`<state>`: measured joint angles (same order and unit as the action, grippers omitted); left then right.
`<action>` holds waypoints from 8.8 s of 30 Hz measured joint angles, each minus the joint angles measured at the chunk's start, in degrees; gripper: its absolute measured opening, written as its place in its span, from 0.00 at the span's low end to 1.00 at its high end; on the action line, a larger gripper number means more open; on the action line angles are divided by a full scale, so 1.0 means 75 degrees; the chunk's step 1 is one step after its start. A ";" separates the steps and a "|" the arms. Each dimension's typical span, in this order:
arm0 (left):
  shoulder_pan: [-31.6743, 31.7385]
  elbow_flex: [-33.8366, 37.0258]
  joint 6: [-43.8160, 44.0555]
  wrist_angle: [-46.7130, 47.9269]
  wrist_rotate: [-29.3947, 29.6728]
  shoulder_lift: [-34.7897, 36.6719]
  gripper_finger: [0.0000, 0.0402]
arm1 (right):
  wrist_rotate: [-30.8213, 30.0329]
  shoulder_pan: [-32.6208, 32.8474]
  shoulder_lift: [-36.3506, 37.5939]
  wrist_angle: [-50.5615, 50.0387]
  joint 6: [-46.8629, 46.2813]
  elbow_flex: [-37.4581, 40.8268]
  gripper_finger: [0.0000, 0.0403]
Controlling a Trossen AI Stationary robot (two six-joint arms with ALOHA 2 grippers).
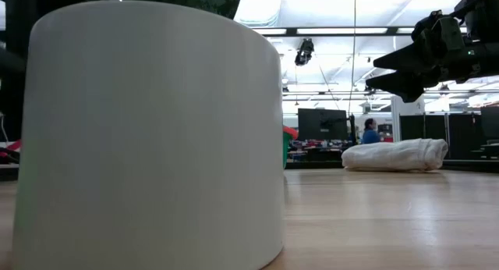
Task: Pick and placing Produce into tupperware
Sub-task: Put the strawberry toy into the bin, then put the peach toy in the bin
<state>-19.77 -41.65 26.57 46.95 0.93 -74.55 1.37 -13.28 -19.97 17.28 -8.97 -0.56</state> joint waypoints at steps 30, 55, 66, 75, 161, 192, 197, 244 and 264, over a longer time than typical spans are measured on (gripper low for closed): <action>0.0013 0.1214 -0.5328 -0.5394 0.1687 0.5255 0.00 | 0.0000 0.0000 -0.0002 -0.0038 0.0000 0.0000 0.81; 0.0038 0.2116 -0.5863 -0.6609 0.2319 0.6231 0.00 | -0.0003 -0.0001 -0.0002 -0.0038 -0.0003 0.0000 0.81; 0.0041 0.2125 -0.6368 -0.7476 0.6985 0.5236 0.00 | -0.0003 0.0000 -0.0001 -0.0035 -0.0003 0.0000 0.81; 0.0092 0.2125 -0.8546 -0.9630 1.0255 0.4047 0.00 | -0.0006 -0.0002 -0.0001 -0.0032 -0.0006 0.0000 0.81; 0.6308 -0.6776 -0.8618 -0.0729 0.1023 -0.3994 0.00 | -0.0003 0.0000 -0.0002 -0.0114 -0.0003 0.0000 0.81; 0.6161 -0.6909 -0.8585 0.0505 0.0900 -0.4382 0.00 | -0.0003 0.0000 -0.0002 -0.0111 0.0000 0.0000 0.81; 0.6161 -0.6927 -0.8585 0.0493 0.0906 -0.4382 0.00 | -0.0003 -0.0002 -0.0002 -0.0111 0.0000 0.0000 0.81; 0.5986 -0.7010 -0.8384 0.0077 -0.2089 -0.2572 0.25 | 0.0000 0.0000 -0.0002 -0.0114 0.0032 0.0000 0.81; 0.5051 -0.5250 -0.8402 -0.0140 -0.8051 0.1018 0.25 | 0.0000 -0.0002 -0.0002 -0.0114 0.0029 0.0000 0.81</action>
<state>18.11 -81.03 -36.45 45.90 -59.45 -66.91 1.37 -13.30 -19.99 16.43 -8.75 -0.56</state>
